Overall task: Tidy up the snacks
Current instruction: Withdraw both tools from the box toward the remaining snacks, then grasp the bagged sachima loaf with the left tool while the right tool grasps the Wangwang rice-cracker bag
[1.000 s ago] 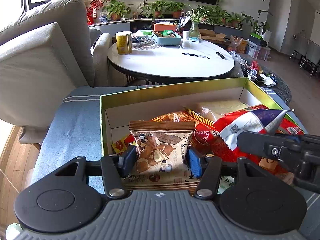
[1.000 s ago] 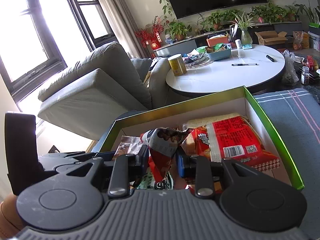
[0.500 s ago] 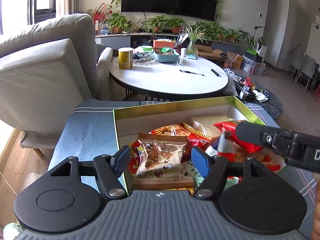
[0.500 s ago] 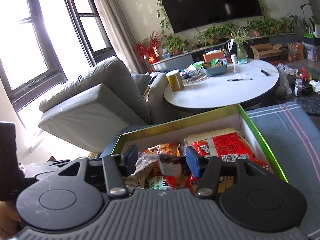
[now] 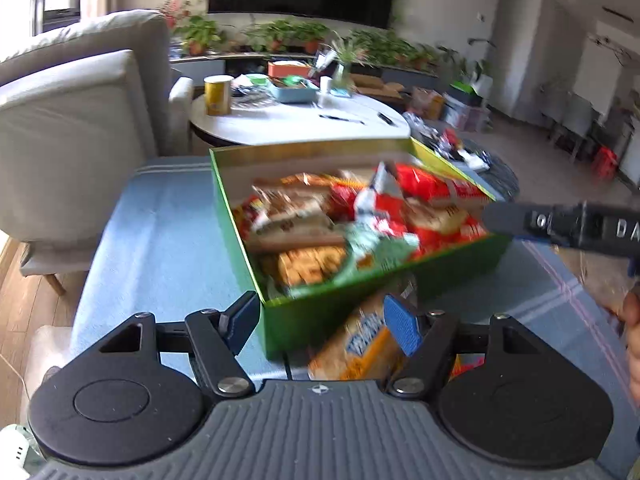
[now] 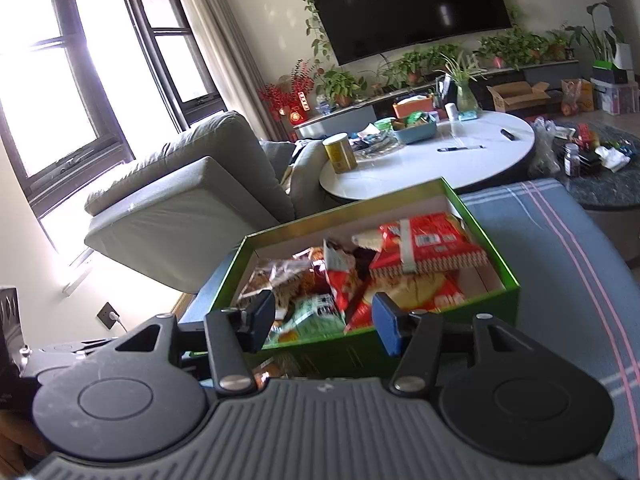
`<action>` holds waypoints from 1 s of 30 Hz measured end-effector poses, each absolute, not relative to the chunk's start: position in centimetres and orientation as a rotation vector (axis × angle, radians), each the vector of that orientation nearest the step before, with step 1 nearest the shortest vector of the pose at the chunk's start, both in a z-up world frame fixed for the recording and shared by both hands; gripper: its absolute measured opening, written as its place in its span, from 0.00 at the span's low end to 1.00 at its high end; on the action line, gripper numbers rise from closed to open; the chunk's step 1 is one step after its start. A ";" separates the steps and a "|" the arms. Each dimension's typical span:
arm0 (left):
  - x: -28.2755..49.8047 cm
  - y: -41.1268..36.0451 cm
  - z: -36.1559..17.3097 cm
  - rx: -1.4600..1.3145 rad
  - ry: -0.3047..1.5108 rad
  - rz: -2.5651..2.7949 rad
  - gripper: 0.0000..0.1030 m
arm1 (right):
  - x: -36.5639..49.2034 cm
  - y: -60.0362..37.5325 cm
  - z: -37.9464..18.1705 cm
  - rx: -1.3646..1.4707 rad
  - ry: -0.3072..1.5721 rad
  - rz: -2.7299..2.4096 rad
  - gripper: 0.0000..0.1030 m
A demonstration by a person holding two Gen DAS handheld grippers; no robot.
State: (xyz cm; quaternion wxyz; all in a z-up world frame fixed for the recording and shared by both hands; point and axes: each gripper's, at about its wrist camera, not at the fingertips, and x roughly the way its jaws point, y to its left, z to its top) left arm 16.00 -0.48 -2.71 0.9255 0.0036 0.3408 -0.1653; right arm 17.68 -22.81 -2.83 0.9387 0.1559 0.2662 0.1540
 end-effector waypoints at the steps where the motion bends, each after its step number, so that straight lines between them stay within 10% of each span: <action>1: 15.8 -0.8 -3.2 0.030 0.706 -0.337 0.66 | 17.3 -23.0 -3.0 0.321 0.550 0.310 0.57; 11: 15.9 -3.8 -5.4 0.110 0.725 -0.415 0.66 | 13.5 -23.3 -5.4 0.263 0.634 0.317 0.58; 17: 15.3 -3.9 -6.0 0.104 0.755 -0.412 0.42 | 11.6 -22.4 -6.6 0.237 0.675 0.369 0.58; 30: 10.7 -0.6 -5.9 0.008 0.811 -0.326 0.33 | 9.4 -20.6 -8.9 0.191 0.798 0.431 0.58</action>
